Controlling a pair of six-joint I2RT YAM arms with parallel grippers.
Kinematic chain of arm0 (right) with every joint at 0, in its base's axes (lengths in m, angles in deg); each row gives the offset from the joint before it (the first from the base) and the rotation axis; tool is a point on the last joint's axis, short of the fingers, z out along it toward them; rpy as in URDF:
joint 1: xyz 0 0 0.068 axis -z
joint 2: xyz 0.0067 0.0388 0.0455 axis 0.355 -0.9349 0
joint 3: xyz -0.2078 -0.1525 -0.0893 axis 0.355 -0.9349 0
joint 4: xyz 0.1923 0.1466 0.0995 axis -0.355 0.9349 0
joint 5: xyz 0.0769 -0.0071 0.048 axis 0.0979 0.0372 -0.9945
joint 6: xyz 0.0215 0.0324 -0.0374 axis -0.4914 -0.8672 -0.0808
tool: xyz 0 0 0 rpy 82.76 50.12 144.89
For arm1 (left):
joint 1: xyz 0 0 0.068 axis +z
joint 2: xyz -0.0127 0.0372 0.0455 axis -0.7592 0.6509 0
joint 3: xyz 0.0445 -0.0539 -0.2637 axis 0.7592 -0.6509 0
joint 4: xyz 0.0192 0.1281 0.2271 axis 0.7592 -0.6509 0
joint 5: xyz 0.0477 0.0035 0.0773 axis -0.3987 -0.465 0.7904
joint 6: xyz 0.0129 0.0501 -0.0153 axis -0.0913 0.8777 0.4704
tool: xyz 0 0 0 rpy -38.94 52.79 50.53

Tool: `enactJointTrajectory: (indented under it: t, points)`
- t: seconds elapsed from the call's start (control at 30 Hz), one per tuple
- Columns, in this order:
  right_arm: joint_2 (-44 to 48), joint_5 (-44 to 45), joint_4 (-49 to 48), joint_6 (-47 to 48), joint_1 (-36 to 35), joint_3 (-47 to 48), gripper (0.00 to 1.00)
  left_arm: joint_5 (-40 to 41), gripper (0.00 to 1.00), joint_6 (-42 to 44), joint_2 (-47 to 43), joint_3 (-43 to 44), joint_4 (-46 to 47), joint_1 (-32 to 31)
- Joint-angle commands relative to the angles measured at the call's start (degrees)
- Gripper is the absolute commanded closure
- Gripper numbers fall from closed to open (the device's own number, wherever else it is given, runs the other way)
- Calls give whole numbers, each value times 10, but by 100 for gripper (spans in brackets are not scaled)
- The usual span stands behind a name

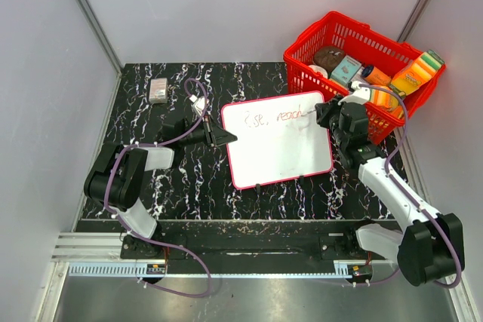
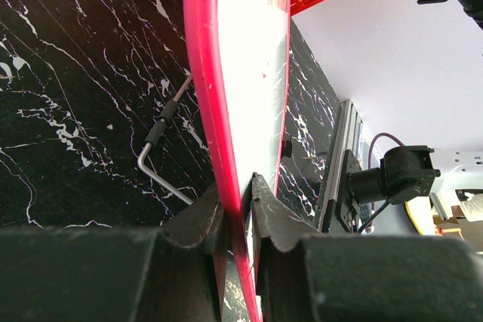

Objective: Write a sentence on the whiteboard
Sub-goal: Put down the whiteboard on the whiteboard stand.

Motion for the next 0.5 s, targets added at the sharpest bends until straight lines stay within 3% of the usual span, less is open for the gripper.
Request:
enactJointTrajectory:
  t: [0.0,0.47]
  points:
    - [17,-4,13,11,5,-8,100,3,100,49,-16,7,11,-9]
    - [107,-3,28,7,5,0,100,6,100,50,-19,6,10,-9]
